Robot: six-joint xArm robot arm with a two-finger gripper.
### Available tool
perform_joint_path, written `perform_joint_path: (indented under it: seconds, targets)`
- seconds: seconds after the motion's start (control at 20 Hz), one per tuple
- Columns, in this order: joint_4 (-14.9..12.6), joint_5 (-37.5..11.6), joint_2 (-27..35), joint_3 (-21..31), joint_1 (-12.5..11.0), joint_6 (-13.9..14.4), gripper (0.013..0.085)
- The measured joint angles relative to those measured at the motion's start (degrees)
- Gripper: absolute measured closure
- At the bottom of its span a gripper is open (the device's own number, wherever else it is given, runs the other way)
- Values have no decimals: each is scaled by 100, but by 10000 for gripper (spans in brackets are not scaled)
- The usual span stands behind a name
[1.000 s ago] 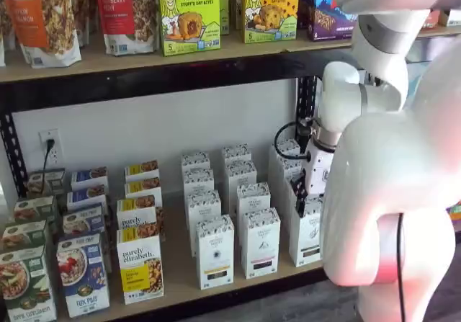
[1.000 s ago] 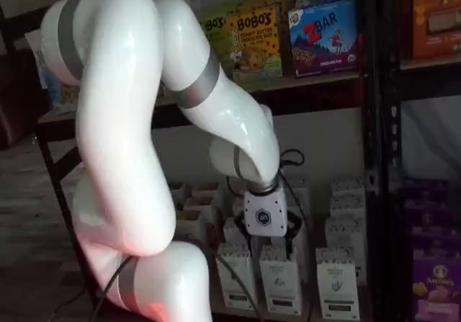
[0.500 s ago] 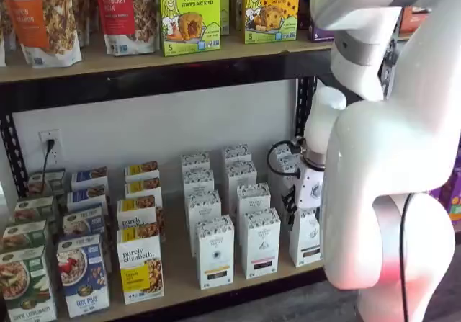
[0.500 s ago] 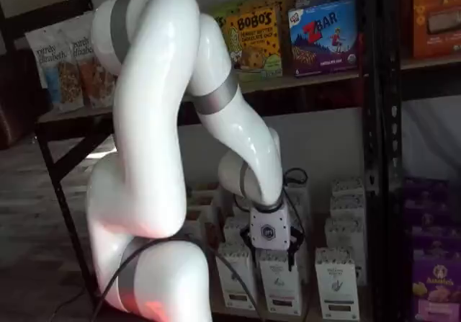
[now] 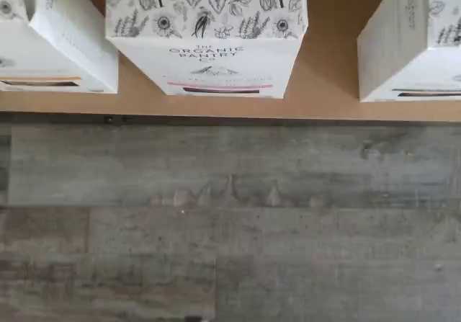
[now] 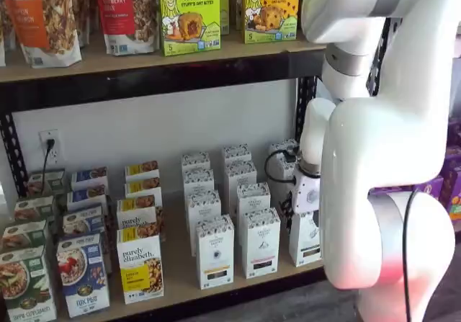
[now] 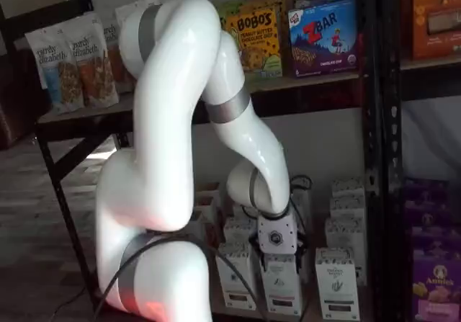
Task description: Pick up the white box with a green strip in the middle, on the bottom shelf, the sixth box from the left
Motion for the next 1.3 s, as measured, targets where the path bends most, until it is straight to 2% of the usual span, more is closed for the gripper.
perform_joint_path:
  seconds: [0.45, 0.55, 0.8, 1.1, 1.3]
  targets:
    - [-161, 54, 1087, -1197, -277, -115, 130]
    - [-294, 145, 1308, -1502, -356, -60, 130]
    - [-330, 461, 1914, -2413, -524, -181, 130]
    - [-392, 669, 2261, -2956, -622, -214, 130]
    - [-454, 655, 2385, -3130, -691, -223, 130]
